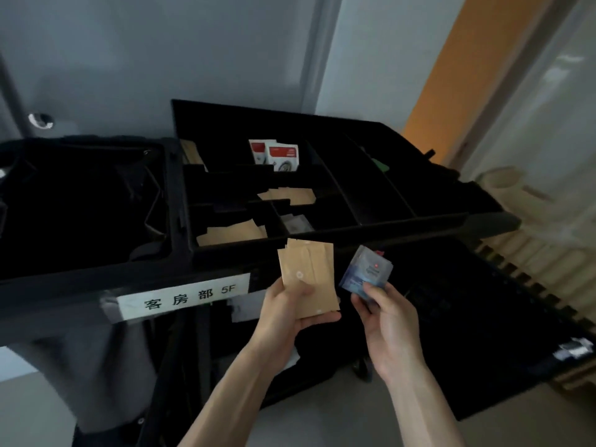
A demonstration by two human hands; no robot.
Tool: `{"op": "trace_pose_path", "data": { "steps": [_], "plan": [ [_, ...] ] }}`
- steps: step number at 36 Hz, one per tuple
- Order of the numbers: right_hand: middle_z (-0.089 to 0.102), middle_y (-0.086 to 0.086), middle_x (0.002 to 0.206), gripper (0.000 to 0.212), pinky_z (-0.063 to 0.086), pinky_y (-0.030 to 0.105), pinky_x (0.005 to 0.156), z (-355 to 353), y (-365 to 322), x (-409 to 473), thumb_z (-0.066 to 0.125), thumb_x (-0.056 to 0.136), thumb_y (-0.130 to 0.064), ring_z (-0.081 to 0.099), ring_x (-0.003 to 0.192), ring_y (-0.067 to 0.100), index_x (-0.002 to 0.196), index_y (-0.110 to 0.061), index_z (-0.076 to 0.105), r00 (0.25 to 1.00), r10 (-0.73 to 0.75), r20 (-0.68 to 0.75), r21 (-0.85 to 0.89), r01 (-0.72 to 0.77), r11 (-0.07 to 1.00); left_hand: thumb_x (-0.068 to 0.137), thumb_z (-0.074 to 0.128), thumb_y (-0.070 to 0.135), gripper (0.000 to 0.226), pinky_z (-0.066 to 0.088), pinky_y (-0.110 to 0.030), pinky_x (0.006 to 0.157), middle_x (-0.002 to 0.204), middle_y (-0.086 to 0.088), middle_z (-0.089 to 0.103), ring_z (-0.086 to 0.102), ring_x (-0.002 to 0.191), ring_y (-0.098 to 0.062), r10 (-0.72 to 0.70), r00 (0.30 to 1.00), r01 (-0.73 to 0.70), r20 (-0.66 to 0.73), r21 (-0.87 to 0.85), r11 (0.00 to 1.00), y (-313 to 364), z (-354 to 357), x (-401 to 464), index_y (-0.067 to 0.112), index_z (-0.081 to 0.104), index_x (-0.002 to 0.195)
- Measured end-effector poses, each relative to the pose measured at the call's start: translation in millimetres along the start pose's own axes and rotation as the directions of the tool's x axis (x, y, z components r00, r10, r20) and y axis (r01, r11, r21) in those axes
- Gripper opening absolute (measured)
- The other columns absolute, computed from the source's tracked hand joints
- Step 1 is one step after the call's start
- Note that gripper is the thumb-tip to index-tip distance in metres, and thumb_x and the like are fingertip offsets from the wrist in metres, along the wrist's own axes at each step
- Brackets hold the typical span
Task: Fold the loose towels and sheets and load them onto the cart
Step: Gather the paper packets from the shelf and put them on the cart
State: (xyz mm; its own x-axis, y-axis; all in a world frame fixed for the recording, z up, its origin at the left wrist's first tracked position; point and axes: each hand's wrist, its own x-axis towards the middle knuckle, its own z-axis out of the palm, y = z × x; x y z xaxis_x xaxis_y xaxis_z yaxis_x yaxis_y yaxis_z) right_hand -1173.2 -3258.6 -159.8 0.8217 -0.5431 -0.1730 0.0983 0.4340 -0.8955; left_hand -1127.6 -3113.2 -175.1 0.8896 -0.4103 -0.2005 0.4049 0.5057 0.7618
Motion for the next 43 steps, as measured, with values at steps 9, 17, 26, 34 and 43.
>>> {"op": "trace_pose_path", "data": {
  "steps": [9,17,26,34,43],
  "plan": [
    [0.074,0.011,0.106,0.022,0.053,0.029,0.080,7,-7,67,0.059,0.094,-0.006,0.069,0.094,0.019,0.113,-0.003,0.070,0.985,0.063,0.162,0.007,-0.065,0.998,0.095,0.050,0.002,0.030,0.060,-0.043,0.073,0.112,-0.024,0.070,0.070,0.101,-0.041,0.093,0.995,-0.091,-0.039,0.042,0.995,1,11,52,0.001,0.060,0.123],
    [0.077,0.004,0.096,0.012,0.057,0.023,0.068,26,-29,142,0.064,0.093,-0.008,0.073,0.088,0.013,0.100,-0.008,0.074,0.944,0.071,0.321,-0.078,-0.048,0.996,0.090,0.054,0.002,0.033,0.060,-0.046,0.075,0.110,-0.025,0.071,0.070,0.100,-0.044,0.250,0.946,-0.244,-0.205,0.056,0.968,27,32,94,-0.003,0.057,0.122],
    [0.077,-0.005,0.087,0.009,0.056,0.019,0.067,56,-43,208,0.066,0.093,-0.010,0.073,0.086,0.010,0.093,-0.010,0.074,0.872,0.094,0.481,-0.111,-0.045,0.993,0.094,0.052,0.002,0.027,0.060,-0.043,0.072,0.106,-0.018,0.074,0.072,0.097,-0.035,0.398,0.825,-0.377,-0.401,0.133,0.916,48,51,106,-0.001,0.062,0.119],
    [0.076,-0.005,0.086,0.010,0.054,0.017,0.062,67,-20,240,0.062,0.095,-0.014,0.072,0.081,0.005,0.097,-0.016,0.072,0.865,0.132,0.485,-0.247,-0.009,0.969,0.094,0.049,0.000,0.030,0.060,-0.043,0.071,0.120,-0.028,0.064,0.067,0.104,-0.046,0.381,0.763,-0.385,-0.521,0.106,0.917,55,49,127,-0.003,0.057,0.123],
    [0.064,0.006,0.073,0.021,0.048,0.028,0.049,90,-10,244,0.052,0.090,-0.020,0.064,0.061,0.012,0.075,-0.009,0.061,0.827,0.182,0.532,-0.718,0.326,0.614,0.093,0.050,-0.002,0.019,0.061,-0.040,0.068,0.115,-0.027,0.065,0.068,0.101,-0.045,0.396,0.740,-0.407,-0.543,0.107,0.907,63,35,152,0.001,0.060,0.109]
  ]
}}
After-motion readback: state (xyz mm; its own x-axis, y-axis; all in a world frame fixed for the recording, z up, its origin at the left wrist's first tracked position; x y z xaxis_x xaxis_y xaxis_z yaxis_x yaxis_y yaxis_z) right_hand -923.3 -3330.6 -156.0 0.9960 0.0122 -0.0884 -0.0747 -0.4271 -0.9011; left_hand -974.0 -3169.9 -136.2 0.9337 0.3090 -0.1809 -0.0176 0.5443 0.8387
